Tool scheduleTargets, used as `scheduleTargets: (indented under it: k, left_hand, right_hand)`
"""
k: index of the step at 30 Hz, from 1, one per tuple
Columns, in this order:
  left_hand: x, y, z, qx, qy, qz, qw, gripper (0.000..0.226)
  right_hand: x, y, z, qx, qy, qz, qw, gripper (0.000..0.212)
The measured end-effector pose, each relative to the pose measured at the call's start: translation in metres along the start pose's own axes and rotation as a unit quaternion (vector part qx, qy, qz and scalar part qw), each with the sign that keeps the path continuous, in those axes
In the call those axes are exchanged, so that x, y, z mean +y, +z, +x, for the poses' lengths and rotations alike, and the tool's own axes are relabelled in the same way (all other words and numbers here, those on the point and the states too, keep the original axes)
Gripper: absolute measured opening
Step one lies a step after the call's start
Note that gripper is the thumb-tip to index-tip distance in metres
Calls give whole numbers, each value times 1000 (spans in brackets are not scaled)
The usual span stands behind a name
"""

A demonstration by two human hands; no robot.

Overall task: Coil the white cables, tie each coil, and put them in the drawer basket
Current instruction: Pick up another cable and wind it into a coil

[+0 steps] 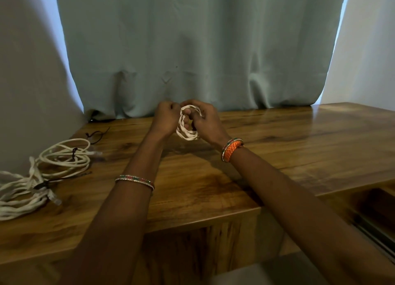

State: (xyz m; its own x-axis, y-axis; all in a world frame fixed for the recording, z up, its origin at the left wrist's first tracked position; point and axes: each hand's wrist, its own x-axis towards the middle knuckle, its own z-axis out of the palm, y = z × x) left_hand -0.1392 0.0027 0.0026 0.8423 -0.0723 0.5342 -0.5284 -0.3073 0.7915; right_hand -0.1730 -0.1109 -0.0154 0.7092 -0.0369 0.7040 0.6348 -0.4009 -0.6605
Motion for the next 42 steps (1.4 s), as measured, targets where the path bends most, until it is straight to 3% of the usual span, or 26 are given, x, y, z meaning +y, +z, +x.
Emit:
scheduleTargets:
  k: [2, 4, 7, 8, 10, 13, 19, 22, 24, 28, 31, 34, 39, 42]
  left_hand:
    - [-3, -3, 3, -59, -30, 13, 998, 38]
    - [0, -13, -3, -162, -110, -57, 979, 41]
    - [1, -28, -8, -314, -184, -238, 900, 60]
    - [-2, -33, -7, -335, -180, -272, 884, 60]
    - [-6, -37, -9, -339, -152, -275, 887, 46]
    - [-9, -33, -13, -328, -146, -251, 899, 30]
    - [-12, -12, -22, -263, -133, -207, 933, 35]
    - [-15, -17, -26, -219, -116, -204, 947, 34]
    - [-12, -33, -26, -164, -105, -201, 960, 34]
    - [-7, -94, -16, 7, -83, -215, 973, 34]
    - [-7, -150, -13, 107, -65, -210, 970, 34]
    - [-8, -191, -13, 160, -86, -111, 977, 37]
    - [-10, -233, -3, 161, -180, -140, 960, 40]
    - [-11, -249, 6, 138, -185, -43, 972, 38]
  right_hand:
    - [2, -7, 0, -6, -9, -30, 999, 21]
    - [3, -11, -2, -27, -9, -33, 999, 20]
    - [1, -11, -1, -52, 3, 2, 999, 20]
    - [1, -10, 0, -58, 8, 11, 998, 21]
    - [0, -7, -1, -69, 3, -3, 998, 21]
    - [2, -7, -3, -83, -5, -46, 995, 22]
    - [6, -14, -3, -120, 49, 44, 991, 18]
    - [5, -15, -1, -135, 52, 47, 988, 35]
    - [1, -13, 3, -107, 90, 74, 987, 44]
    - [0, 8, 13, -11, 86, 35, 996, 21]
    - [1, 46, 22, -73, 86, -18, 993, 17]
    - [-1, 95, 36, -142, 142, -69, 977, 26]
    - [-1, 171, 63, -141, 281, 10, 949, 20]
    - [13, 202, 81, -171, 324, 22, 930, 9]
